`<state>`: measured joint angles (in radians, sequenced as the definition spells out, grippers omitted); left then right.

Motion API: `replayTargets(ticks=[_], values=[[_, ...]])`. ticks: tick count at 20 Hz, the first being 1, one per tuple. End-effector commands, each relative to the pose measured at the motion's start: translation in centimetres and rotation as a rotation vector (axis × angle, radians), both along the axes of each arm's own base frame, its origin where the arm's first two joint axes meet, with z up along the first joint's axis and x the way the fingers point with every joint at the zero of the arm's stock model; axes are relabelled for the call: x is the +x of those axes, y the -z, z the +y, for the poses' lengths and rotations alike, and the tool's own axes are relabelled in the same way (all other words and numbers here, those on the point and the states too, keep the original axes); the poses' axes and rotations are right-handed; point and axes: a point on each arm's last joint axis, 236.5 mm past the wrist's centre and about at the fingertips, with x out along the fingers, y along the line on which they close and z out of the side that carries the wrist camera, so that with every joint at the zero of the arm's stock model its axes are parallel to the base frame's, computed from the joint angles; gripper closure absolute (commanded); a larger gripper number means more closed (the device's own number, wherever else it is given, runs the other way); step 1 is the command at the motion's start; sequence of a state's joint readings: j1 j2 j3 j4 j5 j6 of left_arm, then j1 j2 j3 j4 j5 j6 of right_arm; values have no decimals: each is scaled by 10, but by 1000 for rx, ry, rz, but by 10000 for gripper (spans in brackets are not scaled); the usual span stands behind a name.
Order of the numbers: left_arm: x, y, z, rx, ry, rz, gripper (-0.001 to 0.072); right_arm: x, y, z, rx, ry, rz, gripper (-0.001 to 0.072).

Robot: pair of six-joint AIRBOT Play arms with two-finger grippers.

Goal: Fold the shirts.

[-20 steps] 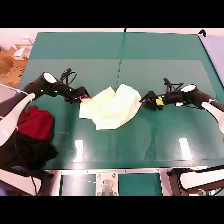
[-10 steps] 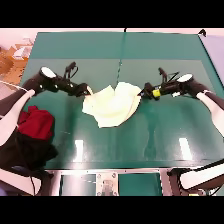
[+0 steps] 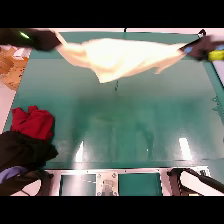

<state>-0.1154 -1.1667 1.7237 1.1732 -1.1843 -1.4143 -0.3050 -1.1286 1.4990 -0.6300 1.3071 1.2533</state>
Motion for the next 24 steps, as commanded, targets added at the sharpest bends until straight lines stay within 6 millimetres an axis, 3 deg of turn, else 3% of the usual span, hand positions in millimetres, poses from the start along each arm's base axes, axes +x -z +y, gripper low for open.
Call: replayTargets(ticks=[1,3,5,7,9,11,12,17,19,21,24], values=[[-77,-107,21,-19,-55,-245,682,-64,-90,2,-69,64,-232,699],[-100,-110,27,11,-55,-244,682,-90,-109,10,-62,91,-266,699],[-108,-84,27,55,-33,-139,682,-110,-113,18,-37,100,-253,699],[-108,-69,28,69,-29,-91,682,-125,-106,24,-41,90,-229,699],[-102,-53,27,71,-27,-52,682,-129,-83,25,-45,79,-165,699],[-95,-16,26,83,-24,39,681,-121,-37,20,-21,85,-46,698],[-90,12,25,95,-19,98,681,-115,-4,18,0,81,31,698],[-45,179,19,69,-54,309,681,-76,196,10,76,165,338,698],[-29,239,9,9,-71,387,681,-58,255,2,55,220,415,698],[-8,281,0,-51,-97,453,681,-35,288,0,65,231,466,698],[24,318,-7,-154,-180,486,681,0,315,-5,77,223,518,698]])
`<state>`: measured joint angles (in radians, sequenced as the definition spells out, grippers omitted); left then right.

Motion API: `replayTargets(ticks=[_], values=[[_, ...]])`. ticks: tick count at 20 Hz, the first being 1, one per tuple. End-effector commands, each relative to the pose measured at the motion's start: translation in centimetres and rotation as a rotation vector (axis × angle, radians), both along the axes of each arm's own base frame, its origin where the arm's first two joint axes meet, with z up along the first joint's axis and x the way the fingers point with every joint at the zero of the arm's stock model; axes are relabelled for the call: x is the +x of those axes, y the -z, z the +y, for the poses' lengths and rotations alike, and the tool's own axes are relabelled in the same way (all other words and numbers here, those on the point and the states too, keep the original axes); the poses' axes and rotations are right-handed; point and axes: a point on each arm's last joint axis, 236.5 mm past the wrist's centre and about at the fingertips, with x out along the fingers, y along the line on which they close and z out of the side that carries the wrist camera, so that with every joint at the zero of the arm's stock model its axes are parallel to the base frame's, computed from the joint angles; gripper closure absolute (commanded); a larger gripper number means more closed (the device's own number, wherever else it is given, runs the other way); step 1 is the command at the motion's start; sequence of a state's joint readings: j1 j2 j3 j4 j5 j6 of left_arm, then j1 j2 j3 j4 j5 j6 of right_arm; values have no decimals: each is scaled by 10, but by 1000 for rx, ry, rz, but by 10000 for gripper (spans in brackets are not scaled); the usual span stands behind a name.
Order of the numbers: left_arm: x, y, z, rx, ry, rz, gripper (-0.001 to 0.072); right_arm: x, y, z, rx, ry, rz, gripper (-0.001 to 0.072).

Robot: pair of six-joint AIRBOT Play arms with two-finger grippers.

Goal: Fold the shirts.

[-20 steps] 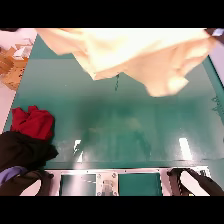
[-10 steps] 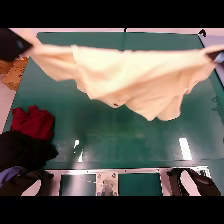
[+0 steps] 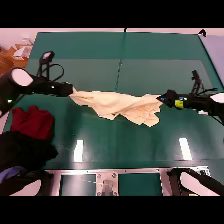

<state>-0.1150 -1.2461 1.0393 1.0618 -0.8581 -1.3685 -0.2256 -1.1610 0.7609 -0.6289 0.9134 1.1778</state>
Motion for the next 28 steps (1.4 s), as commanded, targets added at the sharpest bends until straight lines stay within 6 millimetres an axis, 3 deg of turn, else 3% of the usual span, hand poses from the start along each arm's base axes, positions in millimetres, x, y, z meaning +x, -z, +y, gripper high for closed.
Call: replayTargets(ticks=[1,2,3,4,6,8,9,11,13,14,17,22,23,24,25,26,28], values=[[37,52,-5,-86,-125,27,681,36,44,-10,-14,15,47,697],[43,56,-5,-84,-129,30,681,48,39,-15,-30,5,25,575],[47,58,-5,-83,-127,32,681,56,26,-24,-55,-9,-3,331],[51,57,-6,-82,-125,27,680,58,10,-34,-73,-33,-20,202],[55,54,-4,-66,-111,0,681,43,-12,-65,-103,-52,37,200],[53,55,-4,-52,-91,3,680,9,-10,-96,-131,-18,143,200],[51,56,-5,-44,-74,3,681,-13,-4,-101,-116,3,202,201],[49,57,-5,-41,-67,11,680,-50,16,-92,-70,42,275,200],[46,58,-6,-43,-60,23,681,-76,43,-70,-22,65,322,193],[46,58,-6,-43,-59,24,680,-83,58,-57,6,73,342,159],[44,59,-7,-44,-56,30,681,-93,93,-20,31,45,374,159],[42,60,-8,-45,-50,40,681,-80,117,27,2,-45,383,161],[42,60,-8,-45,-50,40,680,-76,119,33,0,-57,381,191],[42,60,-8,-45,-49,41,680,-71,119,35,-5,-64,375,396],[41,60,-8,-45,-48,43,681,-63,116,35,-13,-71,351,662],[41,60,-8,-46,-46,46,681,-55,110,34,-24,-84,319,699],[38,56,-6,-15,-17,46,681,-41,84,36,-8,-124,270,699]])
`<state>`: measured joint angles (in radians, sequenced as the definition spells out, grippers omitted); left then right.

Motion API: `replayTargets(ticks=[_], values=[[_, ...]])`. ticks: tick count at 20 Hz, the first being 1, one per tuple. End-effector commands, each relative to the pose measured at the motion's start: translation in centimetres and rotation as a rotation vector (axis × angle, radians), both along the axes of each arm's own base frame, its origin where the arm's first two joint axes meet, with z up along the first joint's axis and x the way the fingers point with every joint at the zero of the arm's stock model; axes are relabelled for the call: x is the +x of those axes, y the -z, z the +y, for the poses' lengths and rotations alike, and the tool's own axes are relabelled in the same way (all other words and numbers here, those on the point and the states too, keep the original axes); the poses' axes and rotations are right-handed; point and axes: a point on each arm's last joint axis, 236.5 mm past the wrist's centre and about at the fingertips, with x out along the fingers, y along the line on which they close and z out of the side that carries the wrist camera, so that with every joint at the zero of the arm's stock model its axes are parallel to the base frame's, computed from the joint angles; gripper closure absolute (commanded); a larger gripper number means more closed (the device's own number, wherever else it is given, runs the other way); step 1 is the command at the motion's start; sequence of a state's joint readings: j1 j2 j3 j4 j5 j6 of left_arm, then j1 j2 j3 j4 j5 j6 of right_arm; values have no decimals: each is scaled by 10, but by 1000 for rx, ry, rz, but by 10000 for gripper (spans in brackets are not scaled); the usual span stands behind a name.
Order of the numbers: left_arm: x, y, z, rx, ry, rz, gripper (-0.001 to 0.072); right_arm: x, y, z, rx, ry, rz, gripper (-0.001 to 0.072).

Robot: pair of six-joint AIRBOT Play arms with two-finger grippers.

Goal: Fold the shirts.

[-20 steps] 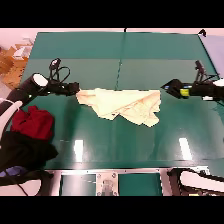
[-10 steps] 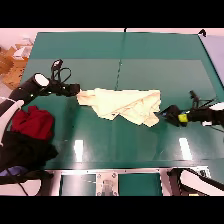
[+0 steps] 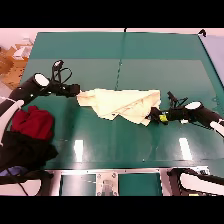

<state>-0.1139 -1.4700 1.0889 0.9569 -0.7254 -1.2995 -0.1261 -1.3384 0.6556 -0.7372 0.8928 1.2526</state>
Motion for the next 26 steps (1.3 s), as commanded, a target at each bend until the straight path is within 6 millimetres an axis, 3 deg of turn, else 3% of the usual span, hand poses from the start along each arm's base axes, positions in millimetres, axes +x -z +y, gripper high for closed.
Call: replayTargets(ticks=[1,3,4,5,7,9,11,15,18,20,22,23,26], values=[[-7,-9,4,62,70,13,681,23,-44,9,50,-60,-81,700],[-11,-41,14,150,142,21,681,41,-115,1,80,-96,-199,700],[-6,-72,17,174,154,-13,681,51,-159,-8,73,-97,-285,700],[0,-107,17,181,161,-74,681,59,-212,-20,49,-86,-397,699],[10,-197,13,170,161,-253,681,65,-321,-40,-25,-32,-635,699],[7,-290,10,149,151,-445,681,51,-421,-55,-101,34,-857,699],[-11,-373,11,133,129,-612,681,24,-500,-63,-173,89,-1036,699],[-82,-524,22,89,51,-1007,681,-37,-616,-73,-305,244,-1327,699],[-147,-592,35,49,-10,-1222,681,-73,-663,-75,-398,328,-1473,699],[-175,-612,45,68,-41,-1295,681,-85,-670,-71,-429,341,-1499,699],[-171,-603,52,117,-50,-1267,681,-84,-662,-70,-429,326,-1474,699],[-159,-588,53,145,-46,-1217,681,-80,-653,-71,-423,318,-1441,699],[-100,-518,50,169,-35,-1046,681,-47,-593,-88,-343,304,-1247,699]])
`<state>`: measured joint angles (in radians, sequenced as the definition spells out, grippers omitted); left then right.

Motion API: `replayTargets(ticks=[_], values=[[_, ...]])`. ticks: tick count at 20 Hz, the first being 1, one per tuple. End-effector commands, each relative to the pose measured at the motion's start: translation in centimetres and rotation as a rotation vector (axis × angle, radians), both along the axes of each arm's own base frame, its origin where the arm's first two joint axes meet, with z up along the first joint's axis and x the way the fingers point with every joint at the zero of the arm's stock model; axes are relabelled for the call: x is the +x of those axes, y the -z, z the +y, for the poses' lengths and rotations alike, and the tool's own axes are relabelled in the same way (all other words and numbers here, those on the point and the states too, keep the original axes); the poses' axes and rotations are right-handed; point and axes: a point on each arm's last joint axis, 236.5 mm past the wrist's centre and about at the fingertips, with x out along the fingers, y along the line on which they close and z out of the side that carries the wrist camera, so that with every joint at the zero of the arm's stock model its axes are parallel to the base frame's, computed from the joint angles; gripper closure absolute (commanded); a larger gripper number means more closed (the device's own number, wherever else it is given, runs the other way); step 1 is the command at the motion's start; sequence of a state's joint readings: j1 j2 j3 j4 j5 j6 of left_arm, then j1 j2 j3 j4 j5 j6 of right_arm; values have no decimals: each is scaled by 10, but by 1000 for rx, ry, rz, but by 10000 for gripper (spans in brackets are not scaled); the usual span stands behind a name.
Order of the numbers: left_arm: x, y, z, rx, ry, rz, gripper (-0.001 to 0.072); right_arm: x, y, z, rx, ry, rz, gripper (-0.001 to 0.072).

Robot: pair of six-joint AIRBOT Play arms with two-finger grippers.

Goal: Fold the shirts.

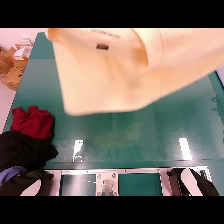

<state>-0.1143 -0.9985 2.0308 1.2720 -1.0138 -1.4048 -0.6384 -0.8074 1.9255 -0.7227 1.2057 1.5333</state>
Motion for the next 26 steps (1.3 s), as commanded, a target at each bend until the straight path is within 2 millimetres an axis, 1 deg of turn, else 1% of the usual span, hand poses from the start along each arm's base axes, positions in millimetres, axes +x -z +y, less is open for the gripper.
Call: replayTargets(ticks=[1,3,4,5,6,7,9,10,11,12,13,14,15,16,17,18,19,20,21,22,23,24,25,26], values=[[56,70,1,29,-32,154,681,30,65,-12,109,-52,186,699],[116,141,-7,62,-26,273,681,61,142,-19,197,-112,352,699],[143,175,-16,44,1,327,681,77,191,-18,246,-144,444,699],[170,213,-33,4,50,393,681,90,239,-16,297,-163,522,699],[190,249,-52,-46,113,465,681,103,295,-16,350,-156,604,699],[209,287,-76,-93,181,533,681,110,351,-18,397,-130,683,699],[235,357,-120,-126,273,619,680,114,450,-27,481,-60,829,699],[243,390,-140,-131,294,654,680,112,490,-31,513,-28,897,699],[248,427,-161,-123,304,694,680,108,525,-33,547,-5,970,698],[248,458,-178,-113,311,733,680,105,550,-33,575,4,1033,699],[245,486,-193,-100,325,775,680,104,569,-33,589,2,1081,699],[239,502,-202,-90,339,806,679,105,581,-33,587,-4,1113,699],[235,507,-204,-90,351,831,642,108,587,-35,581,-11,1126,699],[232,500,-202,-93,365,842,326,113,587,-37,573,-14,1121,698],[229,488,-193,-119,375,880,71,118,581,-41,567,-15,1107,697],[222,472,-179,-136,390,926,63,123,572,-45,561,-23,1092,635],[212,455,-159,-146,403,991,64,126,562,-52,541,-31,1085,551],[199,439,-137,-151,400,1059,64,128,554,-59,517,-37,1082,539],[184,430,-109,-160,368,1150,64,129,546,-67,489,-37,1082,512],[168,426,-82,-162,323,1236,64,130,540,-76,469,-31,1077,399],[151,427,-60,-156,276,1319,64,131,534,-83,458,-25,1070,328],[134,432,-42,-139,227,1407,64,131,531,-88,450,-20,1066,315],[115,438,-28,-107,183,1489,63,131,529,-91,445,-17,1066,308],[97,446,-22,-85,151,1552,63,130,529,-92,446,-16,1067,308]])
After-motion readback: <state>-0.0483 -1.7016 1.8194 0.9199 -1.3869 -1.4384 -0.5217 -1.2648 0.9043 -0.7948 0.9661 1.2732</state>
